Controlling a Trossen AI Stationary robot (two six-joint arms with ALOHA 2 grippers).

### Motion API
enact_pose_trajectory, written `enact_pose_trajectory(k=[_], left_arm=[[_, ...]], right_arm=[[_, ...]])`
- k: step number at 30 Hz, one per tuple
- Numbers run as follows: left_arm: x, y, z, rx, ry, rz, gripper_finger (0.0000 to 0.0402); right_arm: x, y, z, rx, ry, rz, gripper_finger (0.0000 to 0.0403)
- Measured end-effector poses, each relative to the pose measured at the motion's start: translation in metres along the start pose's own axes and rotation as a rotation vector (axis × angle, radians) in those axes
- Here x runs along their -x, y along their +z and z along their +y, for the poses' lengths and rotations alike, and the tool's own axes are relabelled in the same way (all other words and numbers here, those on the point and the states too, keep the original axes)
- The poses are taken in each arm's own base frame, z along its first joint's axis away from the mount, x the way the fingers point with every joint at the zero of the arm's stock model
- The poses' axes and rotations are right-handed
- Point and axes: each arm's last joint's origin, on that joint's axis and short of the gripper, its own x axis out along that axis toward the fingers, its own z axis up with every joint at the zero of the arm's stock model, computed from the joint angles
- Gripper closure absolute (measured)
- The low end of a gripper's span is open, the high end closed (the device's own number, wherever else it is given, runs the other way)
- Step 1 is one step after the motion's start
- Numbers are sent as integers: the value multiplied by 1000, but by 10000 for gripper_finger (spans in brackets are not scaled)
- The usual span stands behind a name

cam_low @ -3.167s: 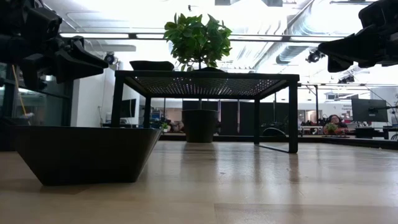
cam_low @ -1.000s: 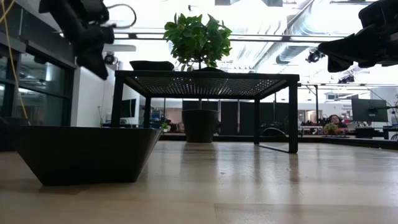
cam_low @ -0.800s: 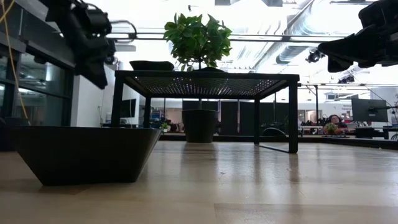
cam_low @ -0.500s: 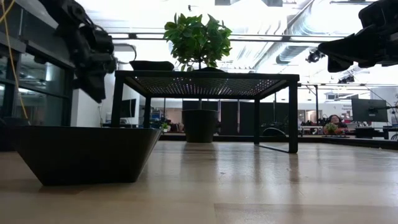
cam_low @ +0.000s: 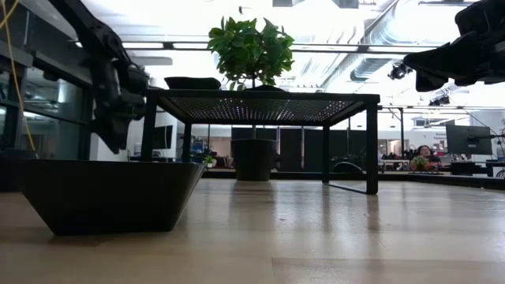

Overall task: Pick & Place Mini shaped plates
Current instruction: Stack the black square plate on top of the other black square plates on the shelf

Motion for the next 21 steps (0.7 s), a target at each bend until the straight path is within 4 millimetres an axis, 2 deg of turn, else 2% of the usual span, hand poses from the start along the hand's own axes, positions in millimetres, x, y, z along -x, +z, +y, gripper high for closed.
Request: enact_pose_trajectory(k=[10,21], left_arm=[[-15,11,9,43,94,-6,261],[-15,15,10,93,113,-23,261]], right_arm=[[0,0,0,0,-1,-2,395],[0,1,0,-1,-1,-7,397]])
